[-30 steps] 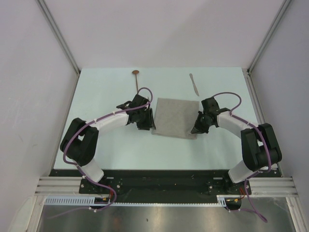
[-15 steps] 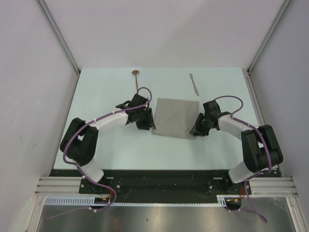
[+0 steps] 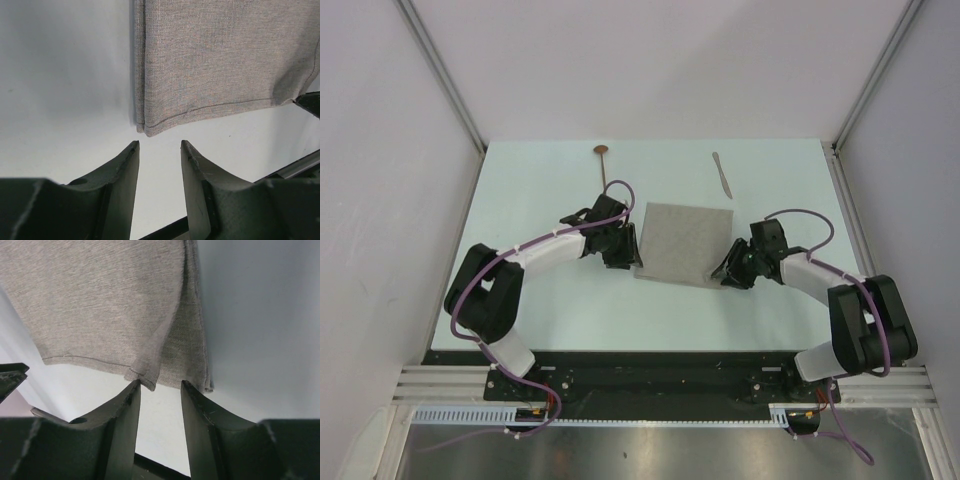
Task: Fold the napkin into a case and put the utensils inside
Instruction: Pick up the top corner of the square-folded napkin from the center of the board, then fold the upper triangle-folded napkin at the center of the board.
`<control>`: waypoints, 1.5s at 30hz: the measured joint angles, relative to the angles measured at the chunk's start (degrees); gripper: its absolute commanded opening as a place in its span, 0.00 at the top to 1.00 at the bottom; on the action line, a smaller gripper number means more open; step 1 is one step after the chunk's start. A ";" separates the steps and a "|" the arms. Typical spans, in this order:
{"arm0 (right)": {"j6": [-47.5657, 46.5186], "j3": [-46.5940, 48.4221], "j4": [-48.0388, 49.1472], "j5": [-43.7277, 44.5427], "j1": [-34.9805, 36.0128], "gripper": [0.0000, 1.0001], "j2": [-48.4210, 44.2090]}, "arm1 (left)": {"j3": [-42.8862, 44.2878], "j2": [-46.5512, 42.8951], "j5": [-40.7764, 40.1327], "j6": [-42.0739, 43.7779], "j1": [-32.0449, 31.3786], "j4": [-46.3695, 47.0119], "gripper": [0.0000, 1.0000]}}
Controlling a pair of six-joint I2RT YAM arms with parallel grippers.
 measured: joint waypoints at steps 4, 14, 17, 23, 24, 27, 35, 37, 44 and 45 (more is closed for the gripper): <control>0.11 -0.57 0.90 -0.39 -0.28 0.56 -2.40 | 0.00 0.00 0.04 0.00 0.00 0.02 0.56; 1.46 -1.86 3.32 -1.55 -0.48 0.69 -2.64 | 0.00 0.00 0.22 0.00 0.00 0.02 0.56; 1.22 -1.86 2.43 -1.44 -0.48 0.88 -2.69 | 0.00 0.00 0.22 0.00 0.00 0.02 0.56; -0.66 -1.42 -0.09 -0.81 -0.09 1.00 -2.75 | 0.02 0.15 0.24 0.00 0.00 0.15 0.57; -1.31 -0.55 -0.83 -0.81 0.07 1.00 -2.10 | 0.17 0.50 0.24 0.00 0.00 0.24 0.57; -3.58 4.98 -2.23 -0.87 1.01 1.00 2.51 | 1.81 3.23 0.28 0.00 0.00 0.26 0.60; -8.44 27.02 -2.01 -4.42 3.87 1.00 19.37 | 2.40 9.22 -0.72 -0.52 0.00 1.14 0.69; -9.14 32.57 -1.81 -5.92 4.55 1.00 24.22 | 2.03 9.20 -0.72 -0.70 0.00 1.81 0.71; -10.12 44.54 -0.61 -10.47 6.01 1.00 36.94 | 1.57 9.03 -1.27 -1.20 0.00 2.40 0.76; -10.19 45.68 -0.59 -10.93 6.10 1.00 38.01 | 1.53 9.01 -1.33 -1.25 0.00 2.47 0.77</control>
